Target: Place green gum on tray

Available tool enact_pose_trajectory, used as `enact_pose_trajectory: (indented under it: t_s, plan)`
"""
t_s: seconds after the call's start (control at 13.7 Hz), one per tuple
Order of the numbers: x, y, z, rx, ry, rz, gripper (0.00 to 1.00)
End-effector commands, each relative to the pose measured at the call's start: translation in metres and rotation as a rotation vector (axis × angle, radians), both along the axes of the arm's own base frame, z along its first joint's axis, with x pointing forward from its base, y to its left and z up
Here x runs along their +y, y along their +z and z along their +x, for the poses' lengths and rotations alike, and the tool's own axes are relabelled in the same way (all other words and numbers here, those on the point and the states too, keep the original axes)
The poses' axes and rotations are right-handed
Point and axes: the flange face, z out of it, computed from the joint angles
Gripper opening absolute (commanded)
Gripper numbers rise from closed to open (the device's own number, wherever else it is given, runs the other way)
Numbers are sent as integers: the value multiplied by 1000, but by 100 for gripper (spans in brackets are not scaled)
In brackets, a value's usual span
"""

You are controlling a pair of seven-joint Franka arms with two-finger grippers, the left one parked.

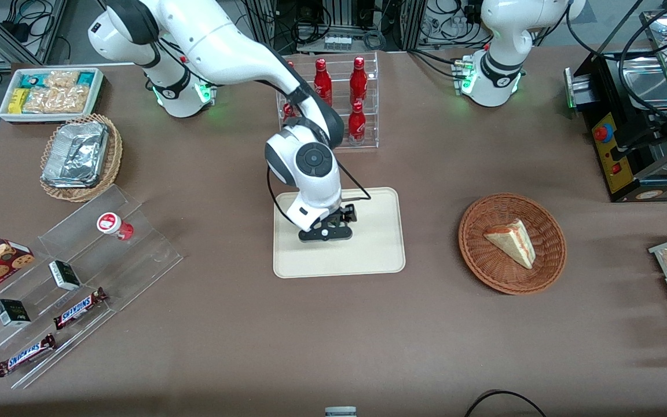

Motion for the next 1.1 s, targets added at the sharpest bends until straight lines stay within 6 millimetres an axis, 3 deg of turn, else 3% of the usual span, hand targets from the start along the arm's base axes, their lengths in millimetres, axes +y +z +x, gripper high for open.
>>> enact_pose_trajectory:
  t_s: [0.0, 0.29, 0.73, 1.02]
  plan:
    - [-21, 52, 0, 43, 64, -28, 100]
    - [-57, 91, 10, 90, 139, -37, 100]
    - [-129, 147, 29, 166, 208, -30, 100]
    - [-172, 168, 41, 157, 151, -2, 100]
